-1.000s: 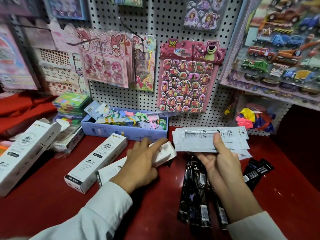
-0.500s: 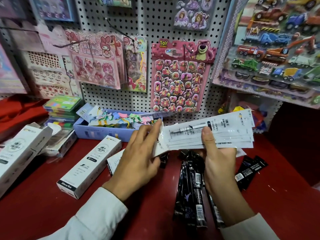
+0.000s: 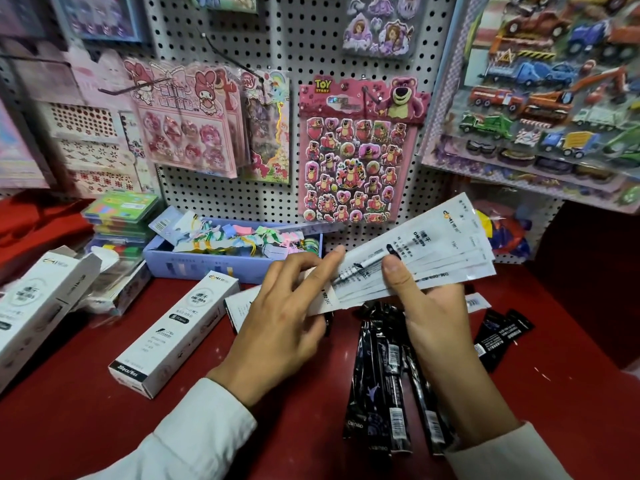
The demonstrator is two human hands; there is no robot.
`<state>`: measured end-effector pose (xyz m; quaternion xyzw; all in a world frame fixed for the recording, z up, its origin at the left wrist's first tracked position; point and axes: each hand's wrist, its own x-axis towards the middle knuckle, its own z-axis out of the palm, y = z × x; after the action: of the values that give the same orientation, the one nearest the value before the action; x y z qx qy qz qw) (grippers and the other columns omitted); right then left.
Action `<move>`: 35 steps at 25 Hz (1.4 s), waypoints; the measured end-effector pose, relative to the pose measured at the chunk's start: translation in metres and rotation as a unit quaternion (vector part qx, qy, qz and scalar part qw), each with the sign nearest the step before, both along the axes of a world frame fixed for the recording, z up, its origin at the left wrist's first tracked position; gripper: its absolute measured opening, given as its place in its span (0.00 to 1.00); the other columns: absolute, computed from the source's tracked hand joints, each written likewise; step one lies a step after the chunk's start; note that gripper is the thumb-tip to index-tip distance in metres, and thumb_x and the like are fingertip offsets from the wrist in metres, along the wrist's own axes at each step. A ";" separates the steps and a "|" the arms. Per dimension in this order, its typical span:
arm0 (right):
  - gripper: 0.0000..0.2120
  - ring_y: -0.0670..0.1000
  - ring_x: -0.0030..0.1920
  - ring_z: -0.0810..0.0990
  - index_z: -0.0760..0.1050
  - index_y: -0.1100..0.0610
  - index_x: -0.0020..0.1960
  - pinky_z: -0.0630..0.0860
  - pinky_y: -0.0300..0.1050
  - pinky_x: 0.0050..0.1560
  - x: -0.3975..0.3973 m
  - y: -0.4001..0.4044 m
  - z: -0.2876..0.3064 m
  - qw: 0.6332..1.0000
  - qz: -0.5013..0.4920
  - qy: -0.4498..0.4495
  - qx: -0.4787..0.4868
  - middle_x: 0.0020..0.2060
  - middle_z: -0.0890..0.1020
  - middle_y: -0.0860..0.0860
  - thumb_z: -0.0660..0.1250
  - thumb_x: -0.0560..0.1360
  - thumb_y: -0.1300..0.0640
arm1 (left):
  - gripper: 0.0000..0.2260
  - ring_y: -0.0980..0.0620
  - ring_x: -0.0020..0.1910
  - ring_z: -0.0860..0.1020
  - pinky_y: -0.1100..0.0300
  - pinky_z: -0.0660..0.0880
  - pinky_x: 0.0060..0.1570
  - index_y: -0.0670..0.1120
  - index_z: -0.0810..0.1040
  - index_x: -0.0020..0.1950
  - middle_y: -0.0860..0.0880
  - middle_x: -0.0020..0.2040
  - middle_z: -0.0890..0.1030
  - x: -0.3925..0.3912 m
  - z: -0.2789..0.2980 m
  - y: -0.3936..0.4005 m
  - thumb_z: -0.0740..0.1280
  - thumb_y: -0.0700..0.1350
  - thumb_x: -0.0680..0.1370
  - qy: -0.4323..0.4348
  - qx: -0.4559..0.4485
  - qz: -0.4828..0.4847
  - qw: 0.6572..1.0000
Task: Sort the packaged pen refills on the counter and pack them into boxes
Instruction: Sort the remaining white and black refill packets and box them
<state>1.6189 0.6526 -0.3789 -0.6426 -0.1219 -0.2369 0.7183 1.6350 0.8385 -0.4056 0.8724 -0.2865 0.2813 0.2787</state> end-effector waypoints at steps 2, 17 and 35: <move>0.10 0.43 0.56 0.83 0.80 0.46 0.55 0.76 0.34 0.54 -0.001 0.004 -0.004 0.999 -0.017 0.008 -0.051 0.53 0.85 0.43 0.72 0.74 0.54 | 0.40 0.48 0.58 0.71 0.57 0.69 0.62 0.50 0.63 0.77 0.50 0.60 0.71 0.000 -0.002 -0.003 0.71 0.36 0.66 0.002 -0.010 -0.001 1.000; 0.05 0.48 0.41 0.81 0.83 0.50 0.50 0.77 0.48 0.41 -0.009 0.014 -0.003 0.937 -0.200 -0.051 -0.283 0.38 0.82 0.49 0.68 0.77 0.53 | 0.44 0.50 0.60 0.71 0.61 0.68 0.63 0.54 0.58 0.79 0.53 0.60 0.69 -0.005 0.005 -0.008 0.71 0.39 0.66 0.009 -0.077 -0.001 0.997; 0.17 0.60 0.49 0.83 0.81 0.56 0.44 0.78 0.49 0.49 0.011 -0.163 -0.025 0.747 -0.340 0.443 -0.360 0.46 0.85 0.57 0.70 0.71 0.42 | 0.23 0.37 0.53 0.74 0.46 0.73 0.45 0.47 0.75 0.60 0.41 0.58 0.75 0.004 0.023 -0.032 0.71 0.46 0.65 0.021 0.237 0.118 0.964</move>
<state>1.6299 0.4893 -0.4039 -0.8852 0.3608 -0.0927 0.2786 1.6393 0.8068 -0.3828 0.9469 -0.2342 0.2177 0.0352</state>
